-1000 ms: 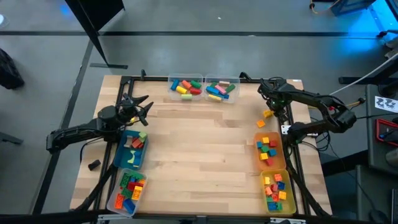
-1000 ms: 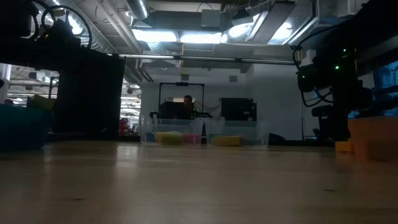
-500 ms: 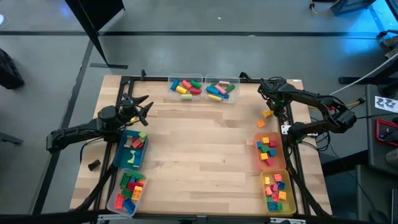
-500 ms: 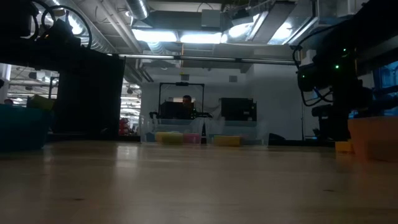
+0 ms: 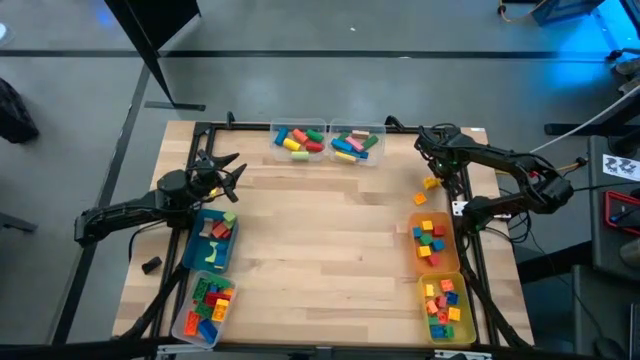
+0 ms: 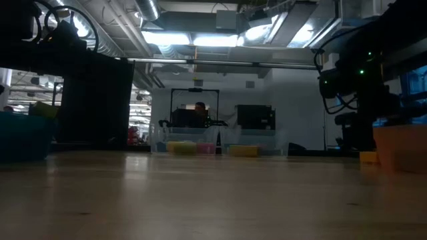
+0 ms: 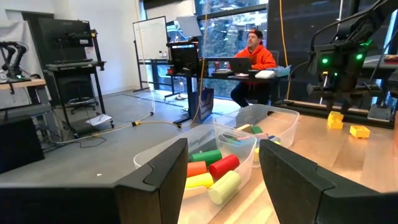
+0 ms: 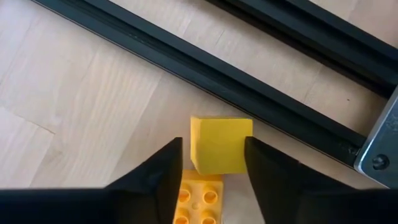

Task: Sort blocks by size
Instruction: Put the yellow block into the orange bin

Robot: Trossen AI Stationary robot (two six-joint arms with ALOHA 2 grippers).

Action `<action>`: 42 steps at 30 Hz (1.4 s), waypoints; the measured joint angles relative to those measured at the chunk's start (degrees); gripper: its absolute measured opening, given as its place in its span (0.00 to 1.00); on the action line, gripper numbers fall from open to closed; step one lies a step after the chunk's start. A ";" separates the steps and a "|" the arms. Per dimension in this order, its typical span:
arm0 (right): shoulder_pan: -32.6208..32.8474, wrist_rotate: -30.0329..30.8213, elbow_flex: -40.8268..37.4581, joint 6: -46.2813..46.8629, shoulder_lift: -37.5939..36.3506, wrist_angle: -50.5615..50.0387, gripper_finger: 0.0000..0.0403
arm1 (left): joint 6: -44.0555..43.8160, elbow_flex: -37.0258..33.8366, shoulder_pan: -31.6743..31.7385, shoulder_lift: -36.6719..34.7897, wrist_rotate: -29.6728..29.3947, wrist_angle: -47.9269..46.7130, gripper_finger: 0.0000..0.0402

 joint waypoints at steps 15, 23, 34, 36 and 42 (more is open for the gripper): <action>-0.02 0.31 -0.15 0.02 2.40 0.05 0.63 | 0.00 0.02 0.00 0.00 0.00 0.00 0.46; -0.04 1.15 -0.15 0.02 5.62 1.67 0.63 | 0.00 0.01 0.01 -0.01 0.00 0.00 0.46; -0.02 2.16 -0.11 0.02 5.67 2.56 0.63 | 0.00 0.01 0.01 -0.01 0.00 0.00 0.46; -0.02 2.16 -0.11 0.02 5.67 2.55 0.63 | 0.00 0.01 0.00 0.00 0.00 0.00 0.46; -0.02 2.16 -0.11 0.02 5.67 2.57 0.62 | 0.00 0.00 0.01 0.00 0.00 -0.01 0.46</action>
